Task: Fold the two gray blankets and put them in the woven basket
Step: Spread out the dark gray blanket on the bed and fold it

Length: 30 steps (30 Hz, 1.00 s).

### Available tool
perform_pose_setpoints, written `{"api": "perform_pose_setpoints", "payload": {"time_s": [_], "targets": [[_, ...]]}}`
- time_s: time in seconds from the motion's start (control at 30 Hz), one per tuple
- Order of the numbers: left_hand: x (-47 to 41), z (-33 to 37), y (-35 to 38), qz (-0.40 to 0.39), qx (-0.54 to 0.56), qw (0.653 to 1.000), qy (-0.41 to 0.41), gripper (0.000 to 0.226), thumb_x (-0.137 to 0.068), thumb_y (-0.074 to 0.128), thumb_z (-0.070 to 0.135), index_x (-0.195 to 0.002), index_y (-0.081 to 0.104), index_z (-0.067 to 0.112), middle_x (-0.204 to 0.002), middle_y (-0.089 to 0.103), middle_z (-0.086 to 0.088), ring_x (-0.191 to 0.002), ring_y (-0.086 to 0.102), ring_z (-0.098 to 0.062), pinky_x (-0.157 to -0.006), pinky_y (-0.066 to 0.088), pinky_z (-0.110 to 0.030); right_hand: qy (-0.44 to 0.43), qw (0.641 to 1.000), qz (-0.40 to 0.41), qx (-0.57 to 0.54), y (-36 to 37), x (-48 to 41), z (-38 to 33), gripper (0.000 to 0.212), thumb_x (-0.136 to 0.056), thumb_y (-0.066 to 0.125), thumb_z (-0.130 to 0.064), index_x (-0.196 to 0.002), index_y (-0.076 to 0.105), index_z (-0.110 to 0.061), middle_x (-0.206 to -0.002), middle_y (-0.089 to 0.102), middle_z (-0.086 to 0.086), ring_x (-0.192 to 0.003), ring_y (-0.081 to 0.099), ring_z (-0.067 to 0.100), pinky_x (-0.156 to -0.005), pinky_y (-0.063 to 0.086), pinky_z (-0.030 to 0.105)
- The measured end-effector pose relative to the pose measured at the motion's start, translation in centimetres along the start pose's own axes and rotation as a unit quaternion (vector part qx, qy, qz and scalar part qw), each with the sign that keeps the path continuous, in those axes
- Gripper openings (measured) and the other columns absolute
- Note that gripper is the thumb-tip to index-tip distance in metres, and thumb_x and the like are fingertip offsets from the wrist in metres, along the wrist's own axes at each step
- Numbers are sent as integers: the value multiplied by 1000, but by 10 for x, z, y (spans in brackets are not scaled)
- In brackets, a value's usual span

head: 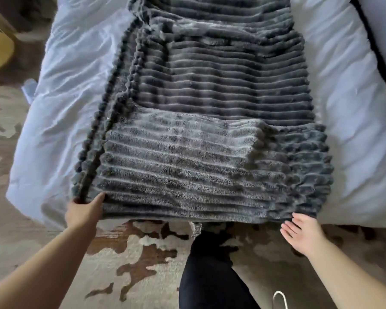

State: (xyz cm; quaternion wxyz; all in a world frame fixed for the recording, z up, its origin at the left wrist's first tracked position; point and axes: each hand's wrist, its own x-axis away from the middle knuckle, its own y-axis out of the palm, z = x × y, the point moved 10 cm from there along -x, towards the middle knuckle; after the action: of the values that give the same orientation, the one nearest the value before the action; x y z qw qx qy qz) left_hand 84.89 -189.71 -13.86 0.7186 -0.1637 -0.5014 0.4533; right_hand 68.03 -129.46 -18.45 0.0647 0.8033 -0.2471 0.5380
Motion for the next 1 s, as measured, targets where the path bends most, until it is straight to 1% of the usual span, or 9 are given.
{"api": "perform_pose_setpoints", "payload": {"time_s": [0.13,0.3,0.37,0.47,0.53,0.6,0.7,0.8,1.0], "targets": [[-12,5,0,16,-85,994,64,82,-77,66,59,-141,36,16,-127,56,-23,-104,59,-42,-93,50,-53,26,1000,14,5,-19,-22,37,54,-98,51,-24,-145,33,-3,-141,43,17,-133,43,29,-106,37,40],[-27,10,5,56,-122,978,162,44,-91,54,45,-117,56,9,-110,64,-15,-92,61,-36,-87,51,-50,53,998,8,-32,-5,-50,60,61,-99,51,-30,-149,25,-6,-149,36,17,-136,39,30,-110,35,42],[-38,1,-8,113,-42,983,138,25,-94,50,35,-101,53,11,-97,57,-11,-86,56,-29,-80,50,-45,58,995,1,-78,6,-59,63,62,-99,48,-31,-149,22,-6,-152,31,18,-140,33,32,-114,29,45],[-44,-47,-24,173,155,972,-23,20,-93,48,31,-105,50,15,-103,55,-8,-81,56,-24,-80,53,-42,60,984,-17,-165,20,-66,63,72,-98,49,-38,-152,13,-7,-157,22,15,-145,24,31,-118,19,47],[-31,-80,0,103,233,956,-145,47,-91,52,45,-126,50,14,-118,59,-9,-89,62,-25,-82,54,-44,55,976,-31,-210,25,-69,61,75,-96,51,-41,-152,13,-8,-158,22,13,-146,21,30,-118,16,48],[-6,-89,45,-27,377,901,-213,75,-86,56,58,-142,35,13,-140,48,-11,-122,51,-30,-102,42,-51,49,970,-40,-233,27,-67,57,66,-94,53,-41,-146,29,-8,-151,34,15,-139,32,33,-114,26,50],[36,-72,99,-176,498,817,-230,92,-74,61,64,-145,30,15,-141,46,-12,-132,41,-33,-112,28,-55,41,971,-46,-232,23,-53,48,42,-92,57,-36,-127,55,-13,-131,58,13,-113,57,32,-87,46,50],[65,-47,123,-231,517,787,-243,70,-76,65,57,-129,50,14,-122,60,-15,-115,54,-36,-102,38,-57,30,972,-41,-230,14,-30,29,35,-90,56,-29,-124,59,-18,-120,65,12,-107,62,33,-82,48,52],[90,48,73,-218,535,800,-162,17,-83,57,38,-85,64,23,-77,76,-4,-85,64,-26,-84,47,-52,-84,973,-82,-198,26,54,-72,16,-87,53,-26,-96,66,-23,-92,73,3,-86,65,27,-79,49,47]]}}
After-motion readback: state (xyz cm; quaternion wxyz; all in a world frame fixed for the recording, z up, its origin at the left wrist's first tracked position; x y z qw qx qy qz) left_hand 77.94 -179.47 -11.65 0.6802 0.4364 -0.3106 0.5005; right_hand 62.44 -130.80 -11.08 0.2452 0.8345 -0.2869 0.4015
